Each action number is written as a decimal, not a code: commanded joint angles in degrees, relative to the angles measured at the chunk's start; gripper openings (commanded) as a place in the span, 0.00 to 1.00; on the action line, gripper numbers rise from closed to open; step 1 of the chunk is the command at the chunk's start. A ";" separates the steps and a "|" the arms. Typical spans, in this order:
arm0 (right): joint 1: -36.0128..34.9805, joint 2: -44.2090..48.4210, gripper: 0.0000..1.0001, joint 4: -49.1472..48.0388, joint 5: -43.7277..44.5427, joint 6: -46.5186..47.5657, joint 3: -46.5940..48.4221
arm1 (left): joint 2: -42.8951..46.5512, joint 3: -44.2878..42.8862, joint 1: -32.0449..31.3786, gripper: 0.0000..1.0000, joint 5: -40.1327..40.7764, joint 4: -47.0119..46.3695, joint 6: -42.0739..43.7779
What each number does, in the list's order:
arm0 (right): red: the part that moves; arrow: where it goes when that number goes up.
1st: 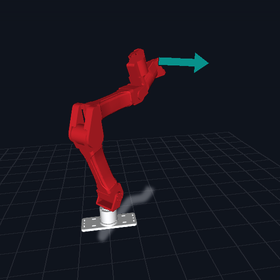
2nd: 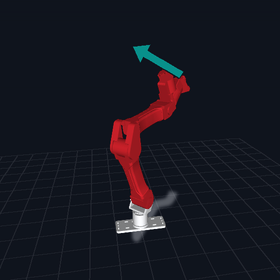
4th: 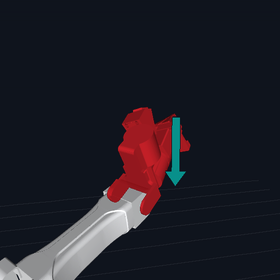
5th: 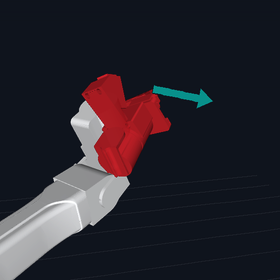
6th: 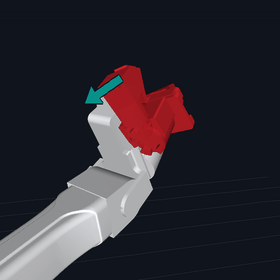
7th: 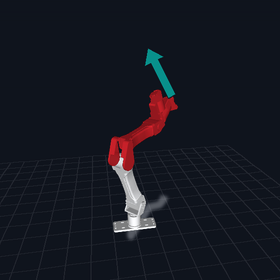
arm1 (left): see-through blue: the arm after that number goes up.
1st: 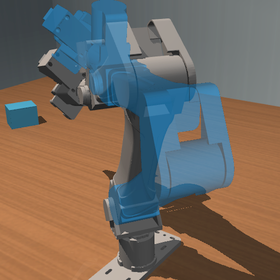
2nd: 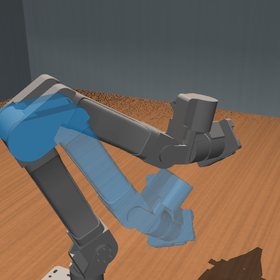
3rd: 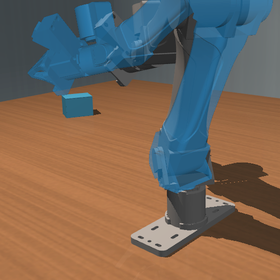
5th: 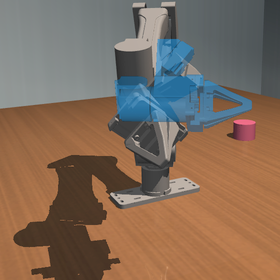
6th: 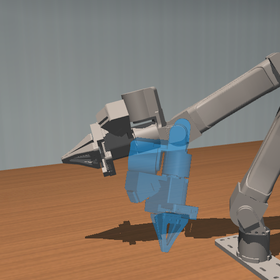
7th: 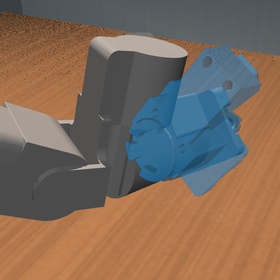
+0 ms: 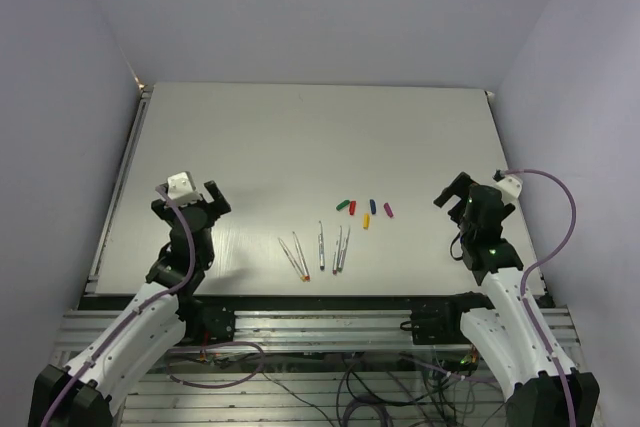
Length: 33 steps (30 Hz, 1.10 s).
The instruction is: Insert the pens into the pen caps
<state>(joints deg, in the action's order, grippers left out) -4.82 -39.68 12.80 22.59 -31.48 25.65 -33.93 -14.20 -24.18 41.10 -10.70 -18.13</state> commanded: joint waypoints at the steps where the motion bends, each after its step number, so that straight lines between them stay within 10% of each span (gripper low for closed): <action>1: 0.24 1.13 1.00 0.36 1.44 -0.09 1.28 | -1.40 -1.35 0.19 0.99 1.87 -0.36 -2.45; 12: 0.23 1.29 1.00 -0.97 1.48 -1.39 0.50 | -3.37 -2.11 0.19 0.99 0.64 -0.94 -1.87; 30: 0.34 -5.88 1.00 -13.40 -11.43 -2.70 0.91 | -23.45 -10.85 0.15 0.99 -28.46 -0.20 -1.08; 33: 0.30 -8.25 0.82 -14.55 -13.50 -1.28 2.07 | -26.11 -11.41 -1.27 0.99 -33.14 -1.31 -3.38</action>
<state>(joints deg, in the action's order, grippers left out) -4.82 -45.91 1.61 12.23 -33.58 25.41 -57.63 -23.83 -24.25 17.72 -10.96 -18.44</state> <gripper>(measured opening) 0.965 0.991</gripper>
